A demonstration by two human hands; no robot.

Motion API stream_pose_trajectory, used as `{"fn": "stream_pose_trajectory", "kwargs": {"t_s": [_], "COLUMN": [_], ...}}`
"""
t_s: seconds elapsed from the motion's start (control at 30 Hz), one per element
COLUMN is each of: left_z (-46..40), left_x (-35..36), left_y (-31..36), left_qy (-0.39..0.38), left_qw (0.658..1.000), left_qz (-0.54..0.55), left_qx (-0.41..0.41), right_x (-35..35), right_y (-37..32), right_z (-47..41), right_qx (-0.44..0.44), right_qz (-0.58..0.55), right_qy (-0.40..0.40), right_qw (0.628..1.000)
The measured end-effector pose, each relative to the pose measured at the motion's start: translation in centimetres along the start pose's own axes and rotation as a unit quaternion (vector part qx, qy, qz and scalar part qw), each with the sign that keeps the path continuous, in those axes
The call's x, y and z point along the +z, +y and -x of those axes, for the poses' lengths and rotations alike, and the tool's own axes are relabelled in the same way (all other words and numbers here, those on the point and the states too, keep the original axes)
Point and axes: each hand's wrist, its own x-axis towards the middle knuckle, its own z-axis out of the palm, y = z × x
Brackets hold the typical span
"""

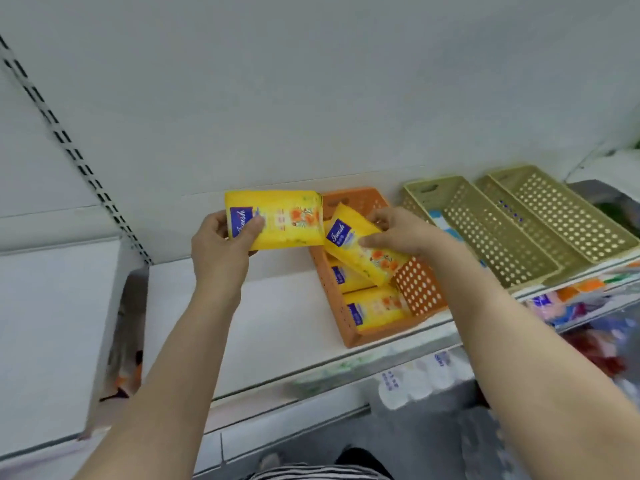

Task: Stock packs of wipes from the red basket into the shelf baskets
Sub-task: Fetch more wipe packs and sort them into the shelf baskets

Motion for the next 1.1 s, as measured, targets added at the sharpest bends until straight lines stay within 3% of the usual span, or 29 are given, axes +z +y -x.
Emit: {"fn": "stream_pose_trajectory", "kwargs": {"t_s": [0.2,0.4,0.77,0.93,1.1], "left_z": [-0.1,0.9,3.9,4.8,4.7], "left_x": [2.3,4.1,7.4,7.1,7.0], "left_y": [0.4,-0.8,-2.3,-2.2,-1.6], "left_qy": [0.066,0.118,0.190,0.197,0.188], "left_qw": [0.998,0.993,0.982,0.980,0.982], "left_qz": [0.001,-0.002,-0.003,-0.009,-0.005], "left_qx": [-0.001,-0.004,-0.001,0.011,0.012], "right_x": [-1.9,-2.5,-1.2,-1.4,0.4], "right_y": [-2.1,-1.9,-0.9,0.2,1.3], "right_z": [-4.9,-7.1,-8.4,-7.3,-5.9], "right_qx": [-0.070,-0.093,-0.186,-0.160,-0.162], "right_qz": [0.155,0.283,0.232,0.270,0.241], "right_qy": [-0.046,-0.180,-0.171,-0.253,-0.201], "right_qw": [0.984,0.938,0.939,0.915,0.935]}}
